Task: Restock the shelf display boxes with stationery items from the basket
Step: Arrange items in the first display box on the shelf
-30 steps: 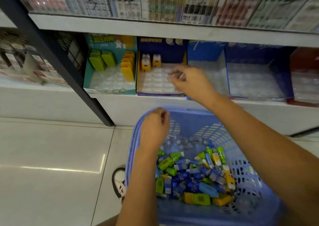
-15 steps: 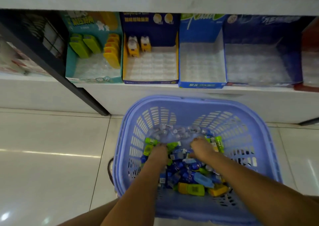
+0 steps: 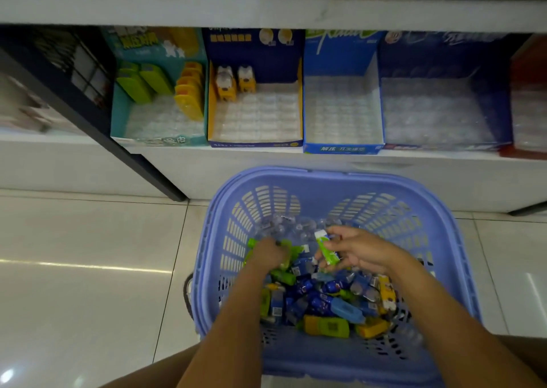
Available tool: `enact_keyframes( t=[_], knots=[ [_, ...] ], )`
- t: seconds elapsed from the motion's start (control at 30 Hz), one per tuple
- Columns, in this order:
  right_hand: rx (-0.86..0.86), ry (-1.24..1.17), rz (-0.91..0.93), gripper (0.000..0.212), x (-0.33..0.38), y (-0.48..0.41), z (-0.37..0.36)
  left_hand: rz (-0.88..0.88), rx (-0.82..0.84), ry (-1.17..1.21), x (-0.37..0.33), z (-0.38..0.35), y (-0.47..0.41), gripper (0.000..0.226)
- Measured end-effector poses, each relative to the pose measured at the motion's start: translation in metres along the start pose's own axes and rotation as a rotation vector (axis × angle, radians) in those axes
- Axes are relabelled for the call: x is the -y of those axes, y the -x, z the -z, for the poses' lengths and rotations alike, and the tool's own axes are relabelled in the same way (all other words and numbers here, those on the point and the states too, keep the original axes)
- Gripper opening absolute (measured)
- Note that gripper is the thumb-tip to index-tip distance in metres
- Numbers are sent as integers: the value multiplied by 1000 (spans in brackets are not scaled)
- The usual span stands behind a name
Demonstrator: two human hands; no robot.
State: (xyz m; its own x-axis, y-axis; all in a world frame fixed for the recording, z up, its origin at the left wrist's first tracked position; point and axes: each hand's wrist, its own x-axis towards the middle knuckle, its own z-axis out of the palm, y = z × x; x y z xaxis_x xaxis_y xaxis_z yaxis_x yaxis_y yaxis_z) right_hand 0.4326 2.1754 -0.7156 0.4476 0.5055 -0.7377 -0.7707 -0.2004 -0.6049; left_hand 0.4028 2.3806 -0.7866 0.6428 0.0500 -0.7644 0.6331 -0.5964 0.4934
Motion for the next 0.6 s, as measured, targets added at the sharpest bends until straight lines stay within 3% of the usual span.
enact_keyframes(
  t=[0.07, 0.13, 0.17, 0.27, 0.37, 0.5, 0.6],
  knots=[
    [21, -26, 98, 27, 16, 15, -8, 40, 24, 477, -19, 16, 16, 21],
    [-1, 41, 198, 33, 33, 25, -19, -10, 83, 913, -32, 36, 35, 24],
    [-36, 76, 243, 30, 41, 28, -25, -70, 113, 1014, -37, 46, 45, 28],
    [-168, 217, 393, 21, 65, 32, -47, -296, 62, 896, -52, 75, 77, 37],
    [-257, 396, 586, 26, 91, 33, -72, -467, -11, 695, -66, 95, 103, 37],
    [-187, 503, 724, 30, 124, 35, -96, -466, -25, 912, -71, 111, 120, 26],
    [-94, 502, 677, 32, 144, 34, -107, -505, -75, 1065, -68, 120, 126, 10]
  ],
)
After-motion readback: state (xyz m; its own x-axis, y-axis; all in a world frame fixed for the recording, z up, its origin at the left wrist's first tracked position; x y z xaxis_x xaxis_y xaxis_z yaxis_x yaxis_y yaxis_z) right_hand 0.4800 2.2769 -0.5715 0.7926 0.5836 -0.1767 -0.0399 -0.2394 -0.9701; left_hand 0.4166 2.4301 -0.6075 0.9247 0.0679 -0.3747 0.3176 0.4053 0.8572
